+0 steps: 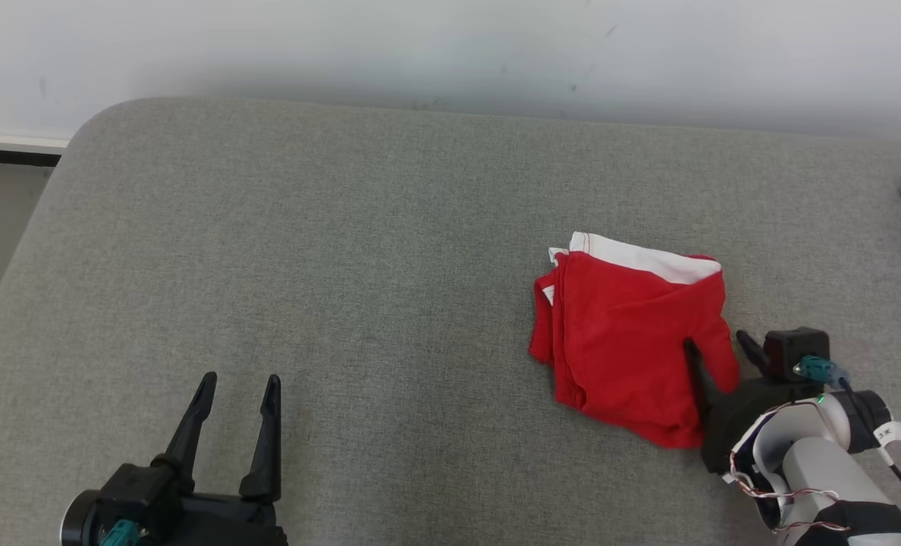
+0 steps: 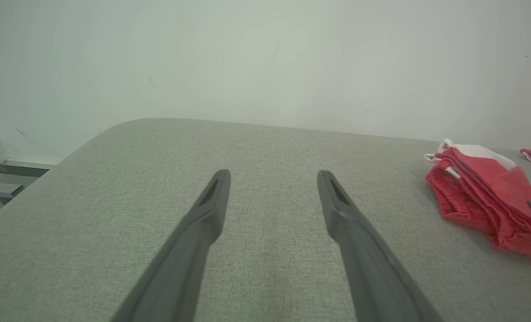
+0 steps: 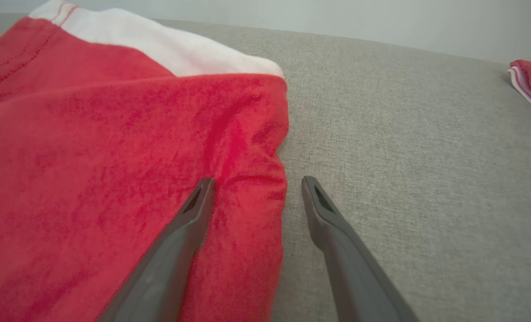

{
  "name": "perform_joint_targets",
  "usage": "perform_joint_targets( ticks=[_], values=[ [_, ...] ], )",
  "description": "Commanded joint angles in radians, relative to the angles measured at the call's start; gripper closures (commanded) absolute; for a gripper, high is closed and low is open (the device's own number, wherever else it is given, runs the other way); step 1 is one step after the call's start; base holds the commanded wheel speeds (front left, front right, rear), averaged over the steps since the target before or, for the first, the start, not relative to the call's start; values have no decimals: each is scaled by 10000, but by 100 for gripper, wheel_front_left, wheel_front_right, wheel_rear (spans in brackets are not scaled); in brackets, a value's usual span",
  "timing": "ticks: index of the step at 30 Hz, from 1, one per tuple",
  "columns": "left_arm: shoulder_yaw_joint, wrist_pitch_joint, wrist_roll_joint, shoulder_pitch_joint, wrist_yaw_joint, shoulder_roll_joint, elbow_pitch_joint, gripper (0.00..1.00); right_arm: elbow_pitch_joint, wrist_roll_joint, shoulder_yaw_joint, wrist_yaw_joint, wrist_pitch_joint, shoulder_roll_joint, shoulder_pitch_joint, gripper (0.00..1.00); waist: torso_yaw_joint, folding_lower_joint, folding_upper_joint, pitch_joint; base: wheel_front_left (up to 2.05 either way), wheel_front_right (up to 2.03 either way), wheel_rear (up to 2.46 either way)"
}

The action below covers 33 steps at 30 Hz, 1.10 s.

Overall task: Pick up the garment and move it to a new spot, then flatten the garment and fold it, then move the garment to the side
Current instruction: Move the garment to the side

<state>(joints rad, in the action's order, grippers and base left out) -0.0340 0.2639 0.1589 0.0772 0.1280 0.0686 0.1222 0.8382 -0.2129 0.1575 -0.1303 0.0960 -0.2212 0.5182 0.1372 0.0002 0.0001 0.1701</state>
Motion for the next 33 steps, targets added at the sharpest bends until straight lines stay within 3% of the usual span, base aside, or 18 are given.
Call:
perform_joint_targets(
  ticks=[1,3,4,5,8,18,27,33],
  values=[
    [0,-4,-6,170,13,-26,48,0,286,-137,175,1,25,77,99,0,-18,-2,-1,24,0,0,0],
    [15,-4,7,208,16,-40,66,0,588,-256,365,1,13,138,103,0,-50,-2,-1,52,0,0,0],
    [18,-4,13,203,17,-45,79,0,724,-323,476,1,-8,172,90,7,-66,-2,-1,65,0,0,0],
    [18,-4,21,194,17,-51,97,0,800,-403,613,1,33,218,106,100,-84,-2,-1,74,0,0,0],
    [47,-4,39,195,13,-56,107,0,931,-748,946,1,58,227,243,100,-170,-2,-1,120,0,0,0],
    [-110,-4,29,511,21,-85,25,0,644,-1243,2020,3,-137,-707,1568,100,-424,-2,-1,716,0,0,0],
    [-419,-4,48,1384,13,-37,-371,0,-970,-1606,3223,3,-1020,-3293,3257,100,-1215,-2,-1,2387,0,0,0],
    [-676,-2,-58,2116,14,312,-719,0,-2323,-2126,3265,3,-1656,-5173,4127,100,-2113,-2,-1,3521,0,0,0]
  ],
)
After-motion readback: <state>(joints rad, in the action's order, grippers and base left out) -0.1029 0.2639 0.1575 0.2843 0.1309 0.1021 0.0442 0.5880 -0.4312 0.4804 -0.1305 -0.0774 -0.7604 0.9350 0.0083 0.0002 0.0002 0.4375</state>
